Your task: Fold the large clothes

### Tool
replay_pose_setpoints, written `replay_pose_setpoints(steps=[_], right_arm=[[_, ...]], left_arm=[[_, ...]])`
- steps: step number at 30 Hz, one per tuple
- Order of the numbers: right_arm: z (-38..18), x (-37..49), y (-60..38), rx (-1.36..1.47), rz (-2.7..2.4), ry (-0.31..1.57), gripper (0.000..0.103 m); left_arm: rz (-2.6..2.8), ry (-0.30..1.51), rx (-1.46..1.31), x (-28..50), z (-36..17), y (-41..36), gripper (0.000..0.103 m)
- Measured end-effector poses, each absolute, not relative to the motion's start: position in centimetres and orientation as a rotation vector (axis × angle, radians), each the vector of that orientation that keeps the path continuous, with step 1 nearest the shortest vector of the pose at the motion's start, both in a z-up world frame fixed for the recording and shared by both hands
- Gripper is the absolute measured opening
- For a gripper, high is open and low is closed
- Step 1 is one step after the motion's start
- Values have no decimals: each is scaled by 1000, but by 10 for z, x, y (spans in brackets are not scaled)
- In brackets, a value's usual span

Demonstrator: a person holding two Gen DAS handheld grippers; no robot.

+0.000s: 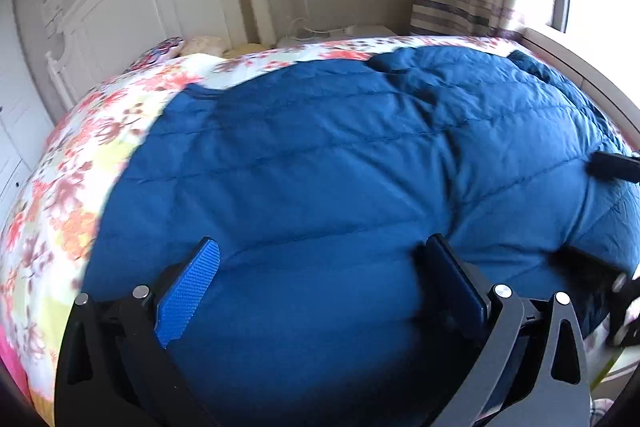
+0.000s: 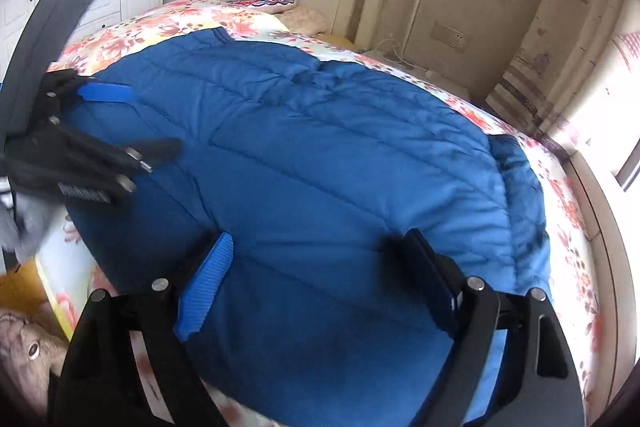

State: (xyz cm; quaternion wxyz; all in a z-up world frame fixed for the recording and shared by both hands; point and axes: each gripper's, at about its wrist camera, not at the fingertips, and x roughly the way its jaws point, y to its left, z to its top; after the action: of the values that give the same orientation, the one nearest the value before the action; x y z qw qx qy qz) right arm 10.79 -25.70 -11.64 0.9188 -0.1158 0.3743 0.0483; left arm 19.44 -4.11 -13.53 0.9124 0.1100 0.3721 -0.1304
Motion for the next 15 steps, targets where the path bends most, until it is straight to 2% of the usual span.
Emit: replay_pose_setpoints(steps=[5,8,12,14,15], right_arm=[[-105,77,-313,-155,-16,758,85],[-117,64,-355,-13,-12,771,92],[-119,60,-357,8,-35,781,92],[-110,59,-346,-45,-71,773,85],[-103,57,-336,-69,-64,753,84]], left_arm=[[-109,760,130,192,-128,32,99],[-139,809,29,200,-141,67,99],[-95,810,62,198,-141,63,99],[-57,796,81,191,-131,55,98],[-72,773,84,180,-125,47,98]])
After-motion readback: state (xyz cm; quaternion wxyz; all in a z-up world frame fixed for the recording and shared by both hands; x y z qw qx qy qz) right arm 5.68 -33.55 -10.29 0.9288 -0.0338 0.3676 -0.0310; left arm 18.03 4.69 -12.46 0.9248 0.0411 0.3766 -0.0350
